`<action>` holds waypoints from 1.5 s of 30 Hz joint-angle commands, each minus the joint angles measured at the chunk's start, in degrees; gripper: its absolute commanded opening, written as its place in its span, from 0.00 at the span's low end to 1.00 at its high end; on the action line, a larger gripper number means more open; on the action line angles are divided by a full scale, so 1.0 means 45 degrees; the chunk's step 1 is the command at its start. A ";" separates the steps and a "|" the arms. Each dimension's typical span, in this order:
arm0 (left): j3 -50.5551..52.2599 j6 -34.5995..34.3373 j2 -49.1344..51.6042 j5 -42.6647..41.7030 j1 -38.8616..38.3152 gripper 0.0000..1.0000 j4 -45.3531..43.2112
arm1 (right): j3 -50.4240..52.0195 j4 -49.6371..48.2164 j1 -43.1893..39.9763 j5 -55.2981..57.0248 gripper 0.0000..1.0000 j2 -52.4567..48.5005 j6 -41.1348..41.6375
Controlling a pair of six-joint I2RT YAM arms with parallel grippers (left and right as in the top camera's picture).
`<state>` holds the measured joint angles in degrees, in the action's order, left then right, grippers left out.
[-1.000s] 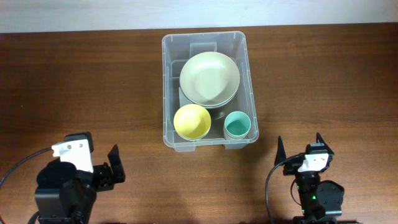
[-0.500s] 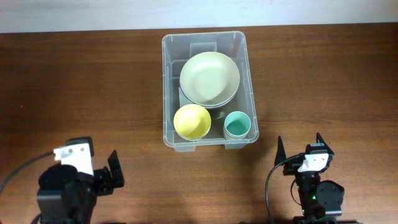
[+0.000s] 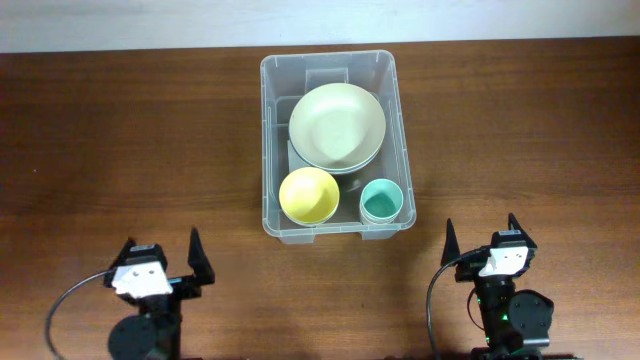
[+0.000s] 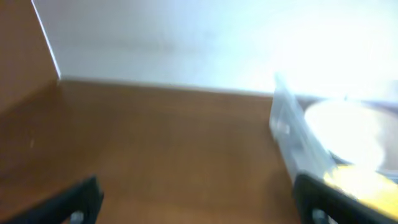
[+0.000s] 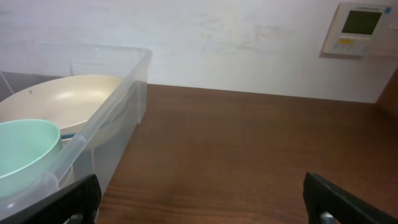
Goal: Pack container
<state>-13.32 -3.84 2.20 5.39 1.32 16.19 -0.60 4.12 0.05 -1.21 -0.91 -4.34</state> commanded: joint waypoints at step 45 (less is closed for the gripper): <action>0.2846 0.0199 -0.0413 -0.1156 0.0185 0.99 -0.2550 | 0.0063 0.0044 0.0078 -0.0160 0.99 0.0087 0.0019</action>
<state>-0.73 -3.84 0.84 1.26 1.87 4.49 -0.60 4.12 0.05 -1.21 -0.91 -4.32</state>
